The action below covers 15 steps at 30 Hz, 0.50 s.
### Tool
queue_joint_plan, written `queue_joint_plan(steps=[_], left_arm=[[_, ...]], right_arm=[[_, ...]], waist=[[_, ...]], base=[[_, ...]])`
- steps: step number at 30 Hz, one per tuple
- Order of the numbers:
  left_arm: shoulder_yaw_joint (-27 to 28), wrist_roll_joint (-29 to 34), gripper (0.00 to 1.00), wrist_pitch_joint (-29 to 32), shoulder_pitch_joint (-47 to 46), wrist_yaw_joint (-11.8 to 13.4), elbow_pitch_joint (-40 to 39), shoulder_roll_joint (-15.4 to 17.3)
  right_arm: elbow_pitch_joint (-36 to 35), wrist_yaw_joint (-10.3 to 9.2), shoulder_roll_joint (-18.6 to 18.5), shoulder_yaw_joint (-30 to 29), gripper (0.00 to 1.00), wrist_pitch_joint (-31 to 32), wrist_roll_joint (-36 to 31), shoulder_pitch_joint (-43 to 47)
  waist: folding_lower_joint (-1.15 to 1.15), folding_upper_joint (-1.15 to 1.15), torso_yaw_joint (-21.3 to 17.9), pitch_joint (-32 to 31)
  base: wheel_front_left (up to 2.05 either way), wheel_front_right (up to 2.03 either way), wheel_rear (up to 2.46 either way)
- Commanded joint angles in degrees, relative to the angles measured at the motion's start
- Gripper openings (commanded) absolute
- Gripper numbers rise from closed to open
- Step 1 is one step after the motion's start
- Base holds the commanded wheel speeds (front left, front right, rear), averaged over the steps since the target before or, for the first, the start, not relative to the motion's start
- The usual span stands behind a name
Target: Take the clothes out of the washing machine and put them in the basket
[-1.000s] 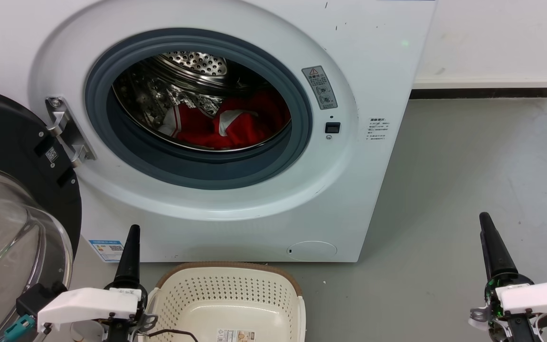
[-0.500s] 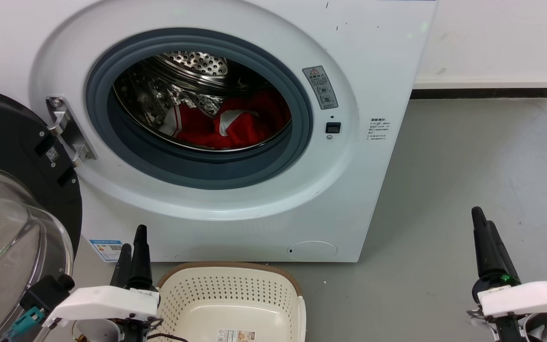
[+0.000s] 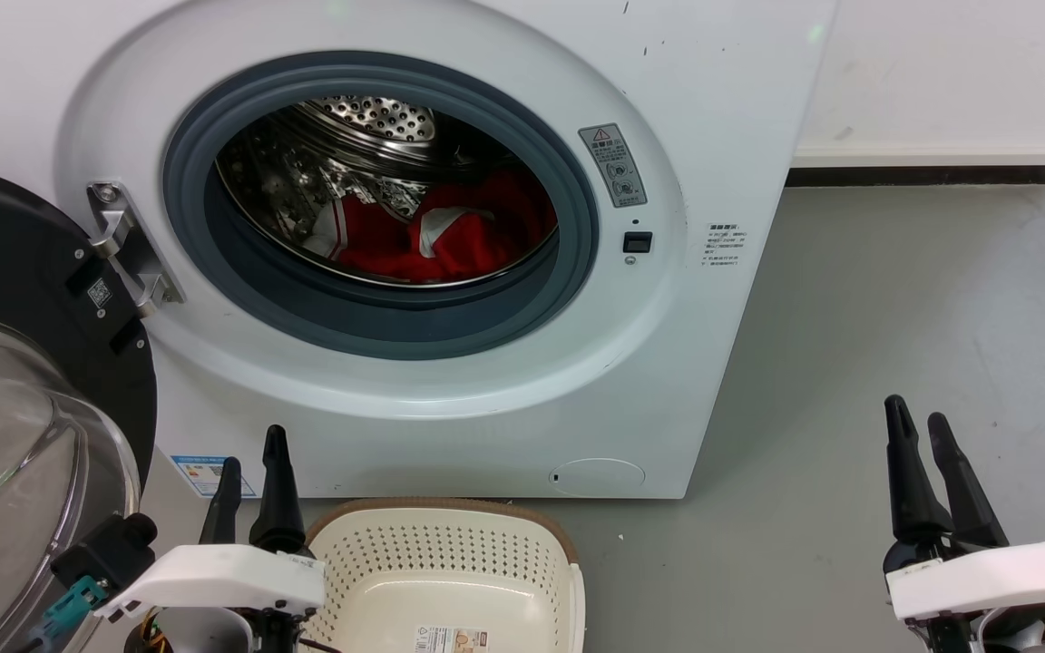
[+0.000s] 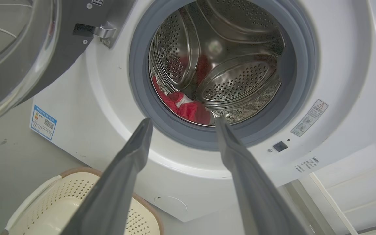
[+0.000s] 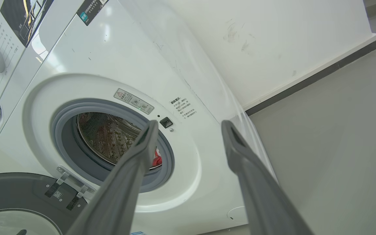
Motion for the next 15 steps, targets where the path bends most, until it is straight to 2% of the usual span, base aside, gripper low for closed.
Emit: queue_joint_plan(steps=[1,15], left_arm=[[-0.3,2.2,1.0,-0.6,0.2,0.4,-1.1,0.1],[-1.7,11.7,1.0,-2.9,0.8,2.4,-2.3,0.2]], right_arm=[[-1.3,0.0,0.0,0.2,1.0,-0.7,-2.2,0.1],[-3.3,0.0,0.0,1.2,1.0,-3.0,-13.5,1.3]], waist=[[0.0,0.0,0.0,0.0],[0.0,0.0,0.1,0.2]], base=[[0.0,0.0,0.0],[0.0,0.0,0.0]])
